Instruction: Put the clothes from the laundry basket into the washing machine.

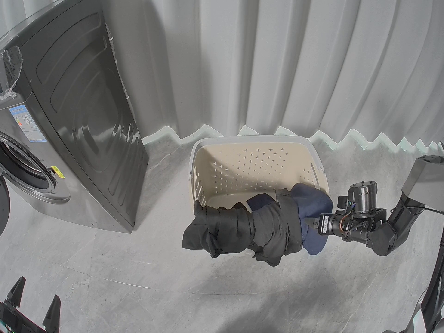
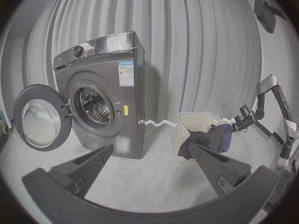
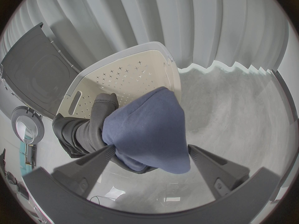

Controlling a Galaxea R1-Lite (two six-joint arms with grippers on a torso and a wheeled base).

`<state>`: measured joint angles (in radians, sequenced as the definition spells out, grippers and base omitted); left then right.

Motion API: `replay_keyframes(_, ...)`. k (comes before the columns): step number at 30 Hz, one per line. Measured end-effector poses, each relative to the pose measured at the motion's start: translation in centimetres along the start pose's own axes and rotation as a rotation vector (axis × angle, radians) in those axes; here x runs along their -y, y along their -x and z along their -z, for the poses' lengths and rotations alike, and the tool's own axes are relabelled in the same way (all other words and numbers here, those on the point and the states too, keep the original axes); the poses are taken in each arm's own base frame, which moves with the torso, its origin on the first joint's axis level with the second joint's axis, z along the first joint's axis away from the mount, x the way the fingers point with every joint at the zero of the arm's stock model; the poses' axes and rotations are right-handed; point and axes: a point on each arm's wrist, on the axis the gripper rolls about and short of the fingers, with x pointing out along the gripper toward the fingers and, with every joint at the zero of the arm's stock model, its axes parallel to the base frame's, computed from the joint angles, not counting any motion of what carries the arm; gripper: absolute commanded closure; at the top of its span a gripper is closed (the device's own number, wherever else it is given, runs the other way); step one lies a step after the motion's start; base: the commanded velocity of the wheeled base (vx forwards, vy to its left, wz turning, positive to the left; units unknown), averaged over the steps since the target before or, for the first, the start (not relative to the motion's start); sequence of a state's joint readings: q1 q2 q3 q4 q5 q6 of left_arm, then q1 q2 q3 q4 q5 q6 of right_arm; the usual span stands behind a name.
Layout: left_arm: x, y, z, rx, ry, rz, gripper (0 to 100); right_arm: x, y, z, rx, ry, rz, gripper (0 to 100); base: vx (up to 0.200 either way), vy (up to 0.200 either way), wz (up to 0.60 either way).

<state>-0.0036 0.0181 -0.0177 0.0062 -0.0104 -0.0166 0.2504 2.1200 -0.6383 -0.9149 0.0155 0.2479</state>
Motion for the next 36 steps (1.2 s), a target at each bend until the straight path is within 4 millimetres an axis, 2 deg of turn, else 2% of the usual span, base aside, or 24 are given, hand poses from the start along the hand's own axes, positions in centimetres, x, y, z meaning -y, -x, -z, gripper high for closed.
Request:
replay_keyframes(11, 0.0, 0.0, 0.0, -0.001, 0.0, 0.0, 0, -0.1, -0.4, 0.3, -0.007, -0.009, -0.008, 100, 0.0, 0.0, 0.0)
replay_keyframes(17, 0.0, 0.0, 0.0, -0.001, 0.0, 0.0, 0, -0.2, 0.6, 0.5, -0.017, -0.028, -0.012, 100, 0.0, 0.0, 0.0)
replay_keyframes(23, 0.0, 0.0, 0.0, -0.001, 0.0, -0.001, 0, -1.1, 3.5, -0.4, 0.028, -0.019, -0.041, 100, 0.0, 0.0, 0.0)
replay_keyframes(36, 0.0, 0.0, 0.0, -0.001, 0.0, -0.002, 0, -4.1, 11.8, -5.1, 0.3, 0.013, -0.171, 100, 0.0, 0.0, 0.0)
